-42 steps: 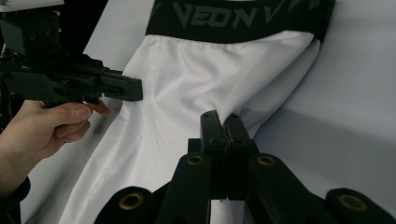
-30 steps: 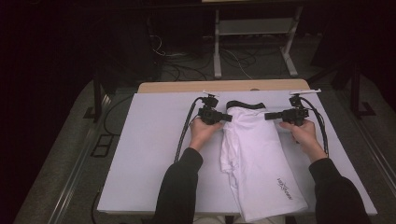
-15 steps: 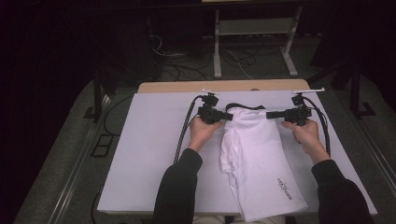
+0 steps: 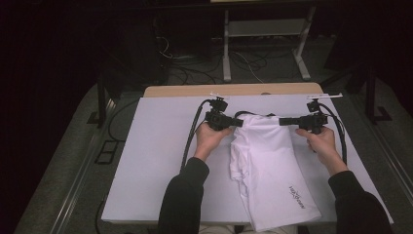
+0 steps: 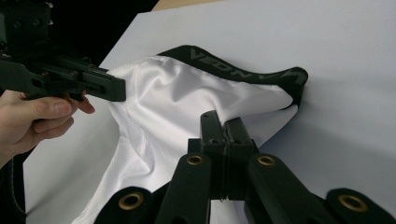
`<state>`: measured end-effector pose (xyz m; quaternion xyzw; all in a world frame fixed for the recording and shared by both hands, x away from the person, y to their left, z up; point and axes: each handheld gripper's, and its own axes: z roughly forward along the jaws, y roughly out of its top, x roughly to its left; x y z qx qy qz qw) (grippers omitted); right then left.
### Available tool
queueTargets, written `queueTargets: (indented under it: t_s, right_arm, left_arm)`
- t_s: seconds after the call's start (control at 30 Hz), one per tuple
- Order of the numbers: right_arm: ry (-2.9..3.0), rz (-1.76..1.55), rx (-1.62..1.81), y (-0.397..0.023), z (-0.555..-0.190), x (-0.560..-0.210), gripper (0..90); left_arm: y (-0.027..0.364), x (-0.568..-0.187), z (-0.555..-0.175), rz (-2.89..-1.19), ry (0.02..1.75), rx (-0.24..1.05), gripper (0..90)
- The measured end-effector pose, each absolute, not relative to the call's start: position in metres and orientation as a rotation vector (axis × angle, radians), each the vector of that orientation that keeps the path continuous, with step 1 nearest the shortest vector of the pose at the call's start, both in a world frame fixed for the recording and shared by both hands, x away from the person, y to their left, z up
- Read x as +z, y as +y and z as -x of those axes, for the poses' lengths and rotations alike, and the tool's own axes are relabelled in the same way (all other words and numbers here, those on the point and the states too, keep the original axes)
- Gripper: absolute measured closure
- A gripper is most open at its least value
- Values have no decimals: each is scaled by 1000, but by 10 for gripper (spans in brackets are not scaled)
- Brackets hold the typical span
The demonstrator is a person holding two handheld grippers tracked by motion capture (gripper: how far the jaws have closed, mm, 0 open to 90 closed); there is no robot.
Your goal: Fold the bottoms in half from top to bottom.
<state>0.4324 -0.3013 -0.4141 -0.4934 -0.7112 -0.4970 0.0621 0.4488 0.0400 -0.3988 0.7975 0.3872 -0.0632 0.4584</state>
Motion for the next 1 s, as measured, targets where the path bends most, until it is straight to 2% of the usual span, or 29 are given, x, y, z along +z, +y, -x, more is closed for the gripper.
queueTargets:
  t_s: [1.0]
  right_arm:
    - [-2185,1448,-1549,-309,-398,-412,880]
  left_arm:
    - [39,-389,-414,-1960,852,-178,869]
